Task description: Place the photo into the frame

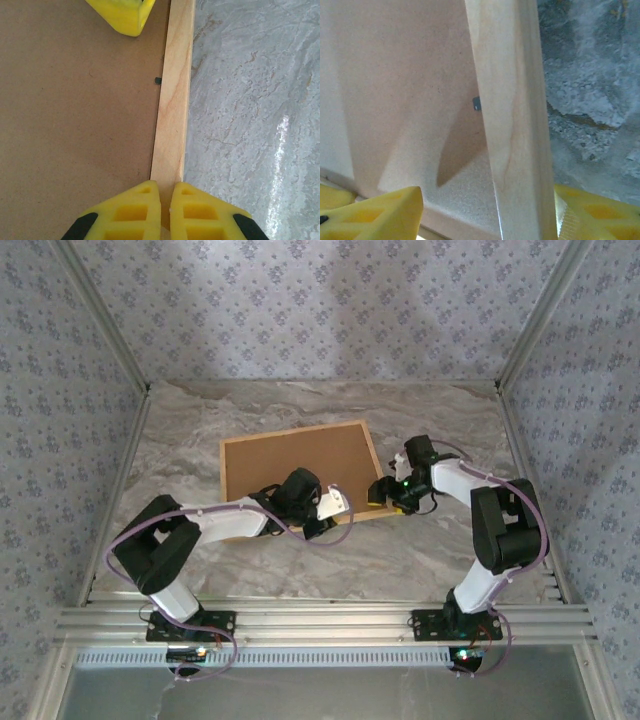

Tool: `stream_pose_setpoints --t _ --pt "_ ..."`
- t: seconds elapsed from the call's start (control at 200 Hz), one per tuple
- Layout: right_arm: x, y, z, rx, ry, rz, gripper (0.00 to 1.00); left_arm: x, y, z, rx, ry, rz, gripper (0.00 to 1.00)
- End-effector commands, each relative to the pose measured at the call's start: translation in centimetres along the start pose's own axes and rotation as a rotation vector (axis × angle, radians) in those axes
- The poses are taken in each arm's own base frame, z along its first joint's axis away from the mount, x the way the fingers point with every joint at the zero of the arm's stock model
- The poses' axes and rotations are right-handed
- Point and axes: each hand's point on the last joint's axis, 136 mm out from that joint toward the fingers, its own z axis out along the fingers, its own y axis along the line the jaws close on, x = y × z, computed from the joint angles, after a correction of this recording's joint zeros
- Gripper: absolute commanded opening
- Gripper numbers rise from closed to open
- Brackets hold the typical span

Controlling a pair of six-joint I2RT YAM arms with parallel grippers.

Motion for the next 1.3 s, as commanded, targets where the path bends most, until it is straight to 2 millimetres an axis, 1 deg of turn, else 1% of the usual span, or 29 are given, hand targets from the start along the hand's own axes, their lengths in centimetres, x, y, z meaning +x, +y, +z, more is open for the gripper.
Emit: stream_pose_setpoints --t 0.0,0.105,0.25,0.36,0.435,0.52,0.58,0.66,0.81,0.959,1.084,1.209,1.294 --pt "-0.3 1.6 -0.8 -0.120 -0.023 0.050 0.62 -1.7 0.2 -0.4 0.006 -0.081 -0.008 0.00" --pt "-0.4 1.6 -1.1 -0.169 -0.036 0.087 0.53 -1.0 0.1 0.2 0.011 -0.063 -0.014 0.00" --pt "-0.5 1.5 -1.5 -0.196 -0.046 0.108 0.41 -0.2 0.1 0.6 0.007 -0.041 -0.018 0.08" --pt "-0.5 1.7 -1.6 -0.211 -0.051 0.113 0.34 0.1 0.3 0.6 -0.006 -0.031 -0.017 0.20" --pt "-0.5 1.7 -1.6 -0.215 -0.048 0.121 0.31 0.1 0.5 0.5 -0.023 -0.026 -0.011 0.35" --pt "-0.5 1.7 -1.6 -0.219 -0.047 0.129 0.29 0.4 0.9 0.1 -0.072 -0.009 0.010 0.49" --pt "-0.5 1.9 -1.7 -0.227 -0.044 0.134 0.29 0.6 1.0 -0.3 -0.121 0.012 0.051 0.56" --pt "-0.6 2.2 -1.9 -0.239 -0.045 0.142 0.29 1.2 1.2 -0.9 -0.195 0.051 0.124 0.68" --pt "-0.5 2.7 -2.2 -0.262 -0.031 0.165 0.28 2.2 1.7 -2.1 -0.348 0.127 0.272 0.82" --pt "-0.3 3.5 -2.4 -0.296 -0.009 0.184 0.28 3.5 2.7 -2.5 -0.477 0.220 0.395 0.84" --pt "0.0 3.7 -2.3 -0.296 0.007 0.188 0.28 3.8 3.7 -2.7 -0.580 0.266 0.476 0.83" --pt "0.3 3.7 -2.0 -0.289 0.017 0.186 0.28 3.8 3.7 -2.4 -0.613 0.279 0.524 0.79" --pt "0.5 3.5 -1.5 -0.276 0.026 0.193 0.28 3.5 3.6 -2.4 -0.630 0.262 0.547 0.74"
